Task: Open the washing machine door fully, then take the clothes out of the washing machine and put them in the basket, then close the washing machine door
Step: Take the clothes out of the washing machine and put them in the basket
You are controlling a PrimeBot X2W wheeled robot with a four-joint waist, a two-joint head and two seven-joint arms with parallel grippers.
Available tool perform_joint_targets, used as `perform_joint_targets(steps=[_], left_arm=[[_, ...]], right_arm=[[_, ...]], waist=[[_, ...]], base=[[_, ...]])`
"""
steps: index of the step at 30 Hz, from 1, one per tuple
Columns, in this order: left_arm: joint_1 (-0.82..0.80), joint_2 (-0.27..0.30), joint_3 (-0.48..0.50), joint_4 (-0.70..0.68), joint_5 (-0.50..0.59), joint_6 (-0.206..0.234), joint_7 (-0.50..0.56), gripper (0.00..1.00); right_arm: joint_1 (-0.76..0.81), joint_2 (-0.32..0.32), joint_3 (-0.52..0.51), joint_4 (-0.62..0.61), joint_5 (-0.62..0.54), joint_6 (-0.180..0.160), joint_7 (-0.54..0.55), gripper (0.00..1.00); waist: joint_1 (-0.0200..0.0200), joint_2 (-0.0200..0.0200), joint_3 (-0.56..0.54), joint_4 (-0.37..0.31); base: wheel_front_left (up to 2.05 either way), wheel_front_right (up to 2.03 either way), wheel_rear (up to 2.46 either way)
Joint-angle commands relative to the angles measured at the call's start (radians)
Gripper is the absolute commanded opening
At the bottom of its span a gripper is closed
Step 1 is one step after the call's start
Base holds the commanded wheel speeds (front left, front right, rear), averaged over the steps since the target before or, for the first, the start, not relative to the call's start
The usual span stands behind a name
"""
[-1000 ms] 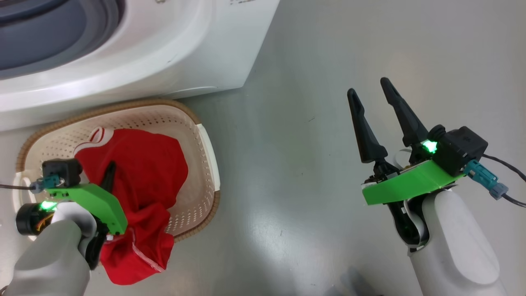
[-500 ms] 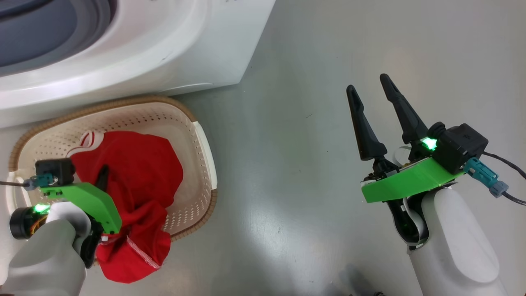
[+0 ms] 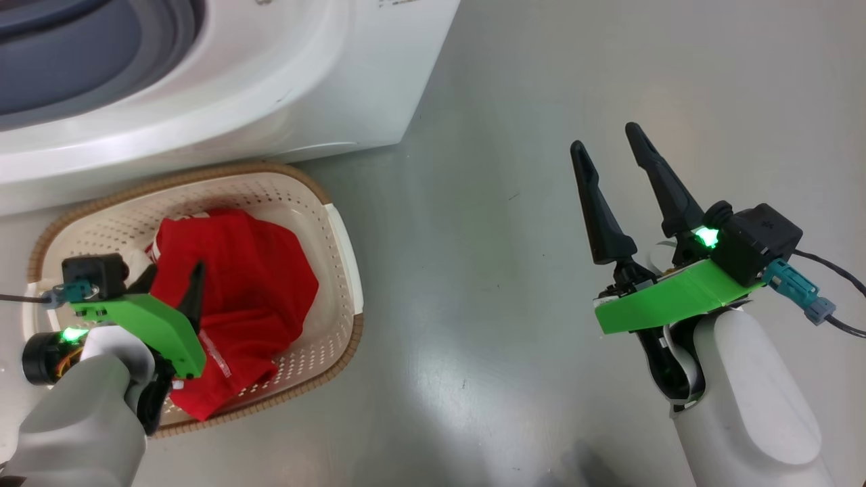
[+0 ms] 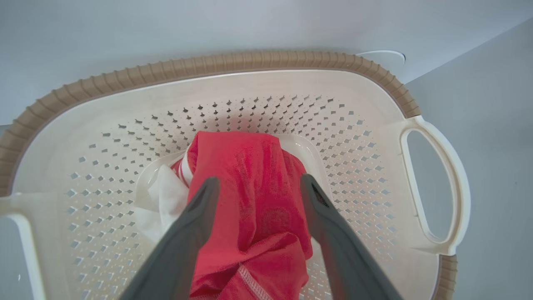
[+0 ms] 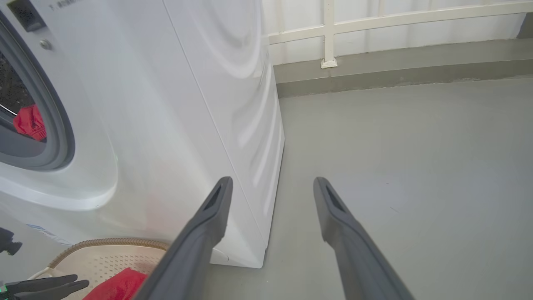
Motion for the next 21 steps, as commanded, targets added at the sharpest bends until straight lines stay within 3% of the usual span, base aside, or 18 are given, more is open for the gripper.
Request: perform_joint_targets(steps=[1,12,21], left_arm=[[-0.007,0.038,0.011,-0.007,-0.01,-0.003,-0.02,1.0],[0.01,0.04,0.014,-0.024,-0.038,-0.003,-0.037,1.0],[0.068,0.059,0.181,-0.108,0.072,-0.003,-0.038,1.0]], right_arm=[[0.011,0.007,0.019,-0.018,-0.016,0.002,-0.005,1.0],[0.03,0.0,0.023,-0.009,-0.014,0.002,-0.005,1.0],[0.059,-0.019,0.023,0.004,-0.003,0.002,-0.005,1.0]], waist=[[0.0,0.0,-0.006,0.004],[0.0,0.0,-0.057,0.021],[0.0,0.0,-0.134,0.043]], base=[[0.0,0.0,0.0],[0.0,0.0,0.0],[0.0,0.0,0.0]])
